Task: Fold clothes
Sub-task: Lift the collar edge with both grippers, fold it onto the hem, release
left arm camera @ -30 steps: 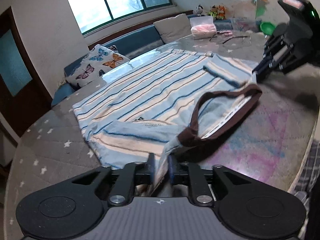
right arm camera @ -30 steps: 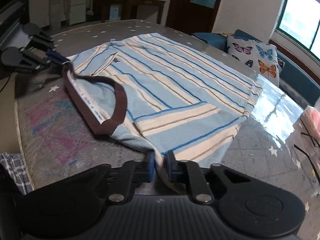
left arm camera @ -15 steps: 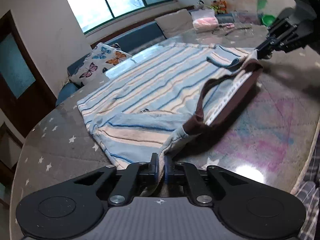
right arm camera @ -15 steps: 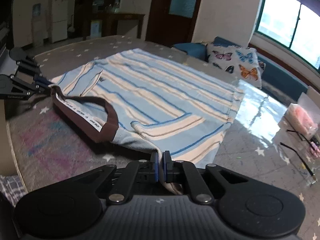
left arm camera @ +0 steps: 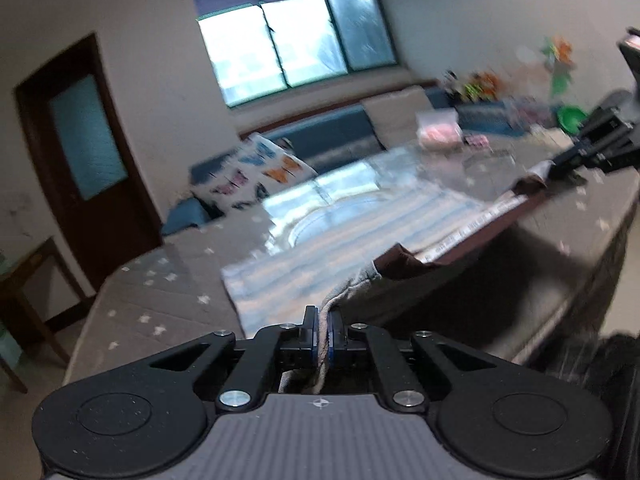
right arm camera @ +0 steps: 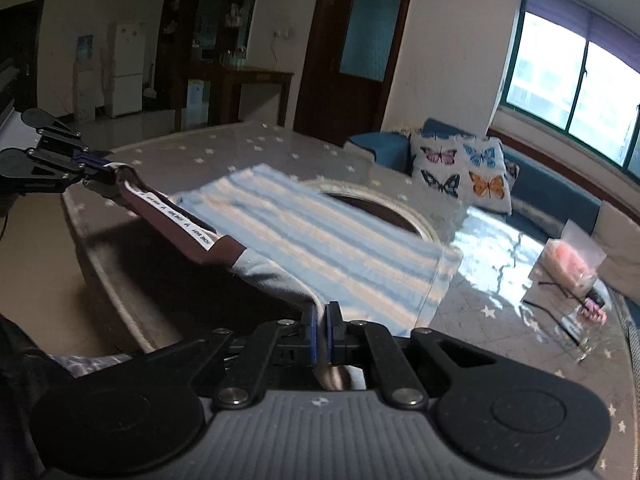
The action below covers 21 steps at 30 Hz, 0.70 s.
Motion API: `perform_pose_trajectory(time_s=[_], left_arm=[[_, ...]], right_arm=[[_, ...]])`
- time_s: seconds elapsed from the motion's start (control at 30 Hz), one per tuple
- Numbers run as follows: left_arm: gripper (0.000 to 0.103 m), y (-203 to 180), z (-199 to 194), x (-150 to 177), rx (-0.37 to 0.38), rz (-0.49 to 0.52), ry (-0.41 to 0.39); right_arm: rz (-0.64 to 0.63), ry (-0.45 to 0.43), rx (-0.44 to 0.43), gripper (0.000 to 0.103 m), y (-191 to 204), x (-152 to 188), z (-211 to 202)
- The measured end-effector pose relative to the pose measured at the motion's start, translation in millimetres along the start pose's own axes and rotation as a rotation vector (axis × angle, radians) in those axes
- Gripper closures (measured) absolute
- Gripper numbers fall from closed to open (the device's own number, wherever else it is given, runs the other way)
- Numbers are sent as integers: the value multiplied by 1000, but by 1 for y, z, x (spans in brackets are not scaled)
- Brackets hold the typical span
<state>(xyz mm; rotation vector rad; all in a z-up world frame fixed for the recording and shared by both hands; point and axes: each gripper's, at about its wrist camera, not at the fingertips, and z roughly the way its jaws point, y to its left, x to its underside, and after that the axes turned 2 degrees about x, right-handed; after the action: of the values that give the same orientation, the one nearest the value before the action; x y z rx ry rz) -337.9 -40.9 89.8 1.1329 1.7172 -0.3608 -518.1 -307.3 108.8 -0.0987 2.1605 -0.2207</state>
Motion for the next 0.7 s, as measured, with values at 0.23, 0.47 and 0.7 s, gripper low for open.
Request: perform_pose_trajectory(time_s=[0.23,0.47,0.7], left_arm=[[98,22,35,-36,-44,-28,-50],[98,64,122,-69,-35,-57,19],[98,95,226,-75,13,-91,176]], right_arm=[[-32,-49,45,99,-24,-37,21],[-11,-10,57,99,-68,-78,91],[71,102,32,99,-106,-91,183]])
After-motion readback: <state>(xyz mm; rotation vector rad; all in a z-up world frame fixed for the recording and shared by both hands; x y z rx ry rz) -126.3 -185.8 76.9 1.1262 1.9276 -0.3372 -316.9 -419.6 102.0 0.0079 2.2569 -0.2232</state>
